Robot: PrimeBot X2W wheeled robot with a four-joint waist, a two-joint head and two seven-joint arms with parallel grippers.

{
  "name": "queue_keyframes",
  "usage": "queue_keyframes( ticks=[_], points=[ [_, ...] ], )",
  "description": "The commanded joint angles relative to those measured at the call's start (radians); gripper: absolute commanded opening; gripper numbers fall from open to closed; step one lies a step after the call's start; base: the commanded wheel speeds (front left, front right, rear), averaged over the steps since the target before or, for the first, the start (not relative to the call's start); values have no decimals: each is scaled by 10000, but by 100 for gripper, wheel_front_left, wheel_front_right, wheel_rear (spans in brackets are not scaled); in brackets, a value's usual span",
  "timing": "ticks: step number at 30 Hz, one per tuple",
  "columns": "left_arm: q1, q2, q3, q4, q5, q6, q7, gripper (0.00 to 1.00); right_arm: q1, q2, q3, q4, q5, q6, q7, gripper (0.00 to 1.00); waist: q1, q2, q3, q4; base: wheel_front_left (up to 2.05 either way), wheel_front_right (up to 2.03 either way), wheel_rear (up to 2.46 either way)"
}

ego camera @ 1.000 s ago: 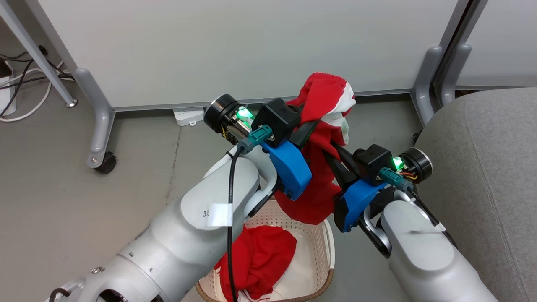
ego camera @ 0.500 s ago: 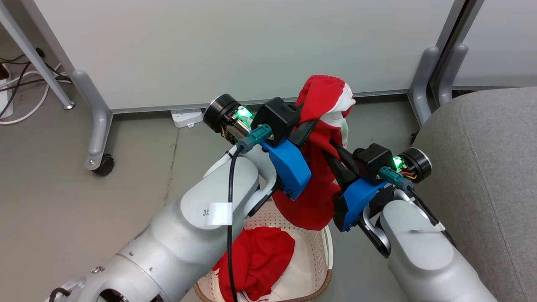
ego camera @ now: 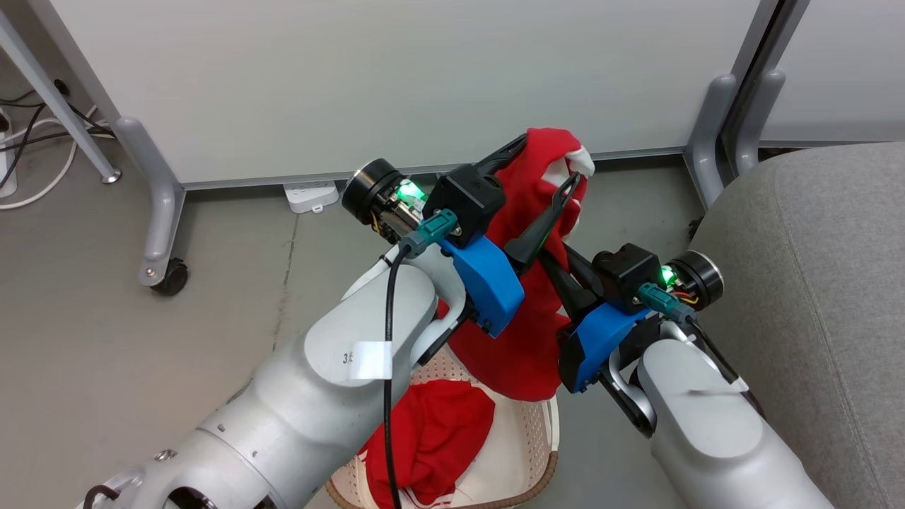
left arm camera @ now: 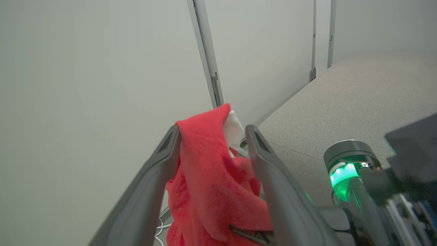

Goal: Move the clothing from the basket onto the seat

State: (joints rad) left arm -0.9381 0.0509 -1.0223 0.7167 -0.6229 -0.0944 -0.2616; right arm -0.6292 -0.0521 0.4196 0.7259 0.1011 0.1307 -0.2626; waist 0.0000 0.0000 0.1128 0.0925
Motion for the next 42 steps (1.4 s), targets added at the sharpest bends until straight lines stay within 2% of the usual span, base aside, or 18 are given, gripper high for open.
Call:
queue_keyframes(
  ticks=[1,10,20,30,42],
  points=[
    [51,-7,-24,7,63,31,-50,100,123,22,30,-63,51,1,-35,0,0,0,27,-6,0,0,0],
    [75,-6,-32,18,95,51,-51,100,96,23,8,-173,183,1,-35,0,0,0,208,-133,0,0,0],
    [5,-3,-37,-91,174,120,-51,100,201,-184,-416,-763,251,1,-35,0,0,0,751,-635,0,0,0],
    [-177,49,77,-378,547,176,-49,100,220,-647,-1441,-1736,199,1,-36,0,0,0,1559,-1458,0,0,0],
    [195,201,47,-866,1081,186,-51,100,606,-682,-2847,-2976,106,1,-36,0,0,0,2193,-2762,0,0,0]
  ],
)
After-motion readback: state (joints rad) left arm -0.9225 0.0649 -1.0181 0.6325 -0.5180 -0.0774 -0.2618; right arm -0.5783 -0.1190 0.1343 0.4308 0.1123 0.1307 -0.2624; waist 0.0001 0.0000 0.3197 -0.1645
